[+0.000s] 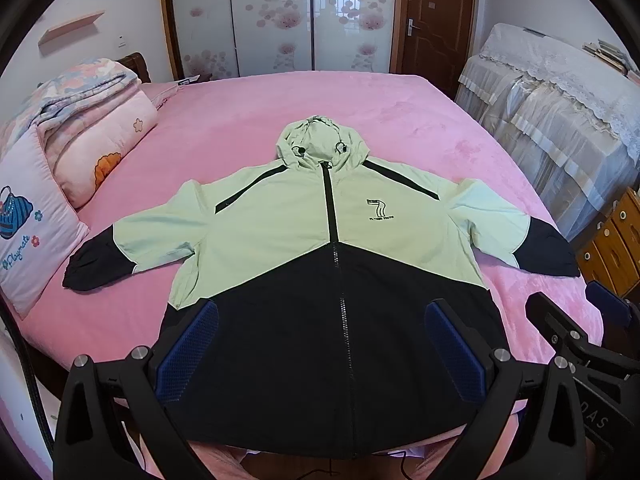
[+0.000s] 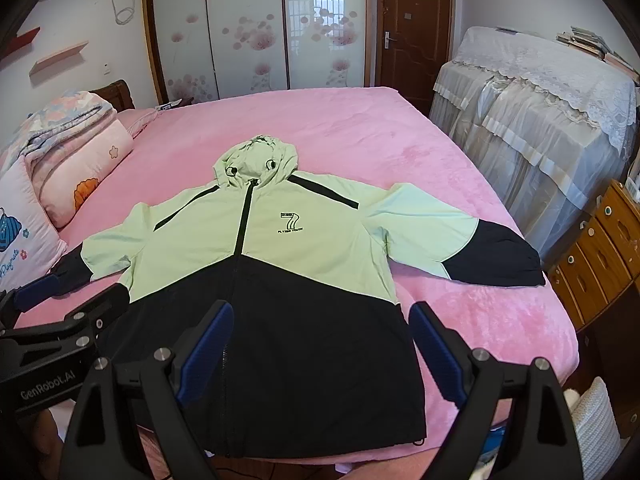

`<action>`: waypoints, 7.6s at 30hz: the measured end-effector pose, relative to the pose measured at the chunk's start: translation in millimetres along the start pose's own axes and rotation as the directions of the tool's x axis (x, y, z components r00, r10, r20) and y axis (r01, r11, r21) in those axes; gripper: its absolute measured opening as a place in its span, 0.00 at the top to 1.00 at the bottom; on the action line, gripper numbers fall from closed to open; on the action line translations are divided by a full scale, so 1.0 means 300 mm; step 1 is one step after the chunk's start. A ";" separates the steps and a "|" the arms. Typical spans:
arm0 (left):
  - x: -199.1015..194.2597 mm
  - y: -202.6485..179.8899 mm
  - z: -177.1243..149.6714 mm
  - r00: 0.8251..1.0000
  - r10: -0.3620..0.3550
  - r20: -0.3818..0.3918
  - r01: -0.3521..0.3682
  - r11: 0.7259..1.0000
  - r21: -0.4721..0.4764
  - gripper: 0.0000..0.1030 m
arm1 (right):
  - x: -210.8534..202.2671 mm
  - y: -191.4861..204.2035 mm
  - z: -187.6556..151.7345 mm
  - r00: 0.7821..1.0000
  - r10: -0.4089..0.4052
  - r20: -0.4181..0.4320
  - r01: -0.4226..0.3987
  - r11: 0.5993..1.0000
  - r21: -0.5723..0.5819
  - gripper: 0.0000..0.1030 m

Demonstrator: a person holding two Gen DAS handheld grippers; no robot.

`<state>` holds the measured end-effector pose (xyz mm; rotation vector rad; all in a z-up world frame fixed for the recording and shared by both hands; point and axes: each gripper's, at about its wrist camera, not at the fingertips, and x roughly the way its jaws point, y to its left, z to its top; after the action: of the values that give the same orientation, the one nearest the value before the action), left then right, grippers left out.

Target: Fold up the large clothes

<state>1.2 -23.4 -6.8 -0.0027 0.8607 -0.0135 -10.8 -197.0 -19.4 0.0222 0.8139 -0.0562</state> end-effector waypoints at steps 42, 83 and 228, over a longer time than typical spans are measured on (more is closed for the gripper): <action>0.027 -0.052 -0.015 1.000 -0.011 -0.020 0.011 1.000 0.010 0.00 | 0.026 -0.077 0.013 0.993 -0.048 0.104 0.045 0.999 0.026 0.00; 0.239 -0.468 0.440 0.950 -0.268 0.159 0.247 0.959 0.143 0.00 | 0.150 -0.787 0.296 0.936 -0.293 0.193 0.235 0.932 0.277 0.00; 1.134 0.287 0.322 0.937 -0.341 -0.074 0.293 0.884 -0.364 0.39 | 0.977 -0.349 0.114 0.984 -0.011 -0.176 0.037 0.989 0.143 0.67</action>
<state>297.0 58.0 -202.4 -0.4837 0.9828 -0.1721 208.7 -315.0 -208.7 0.1569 0.9850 -0.1380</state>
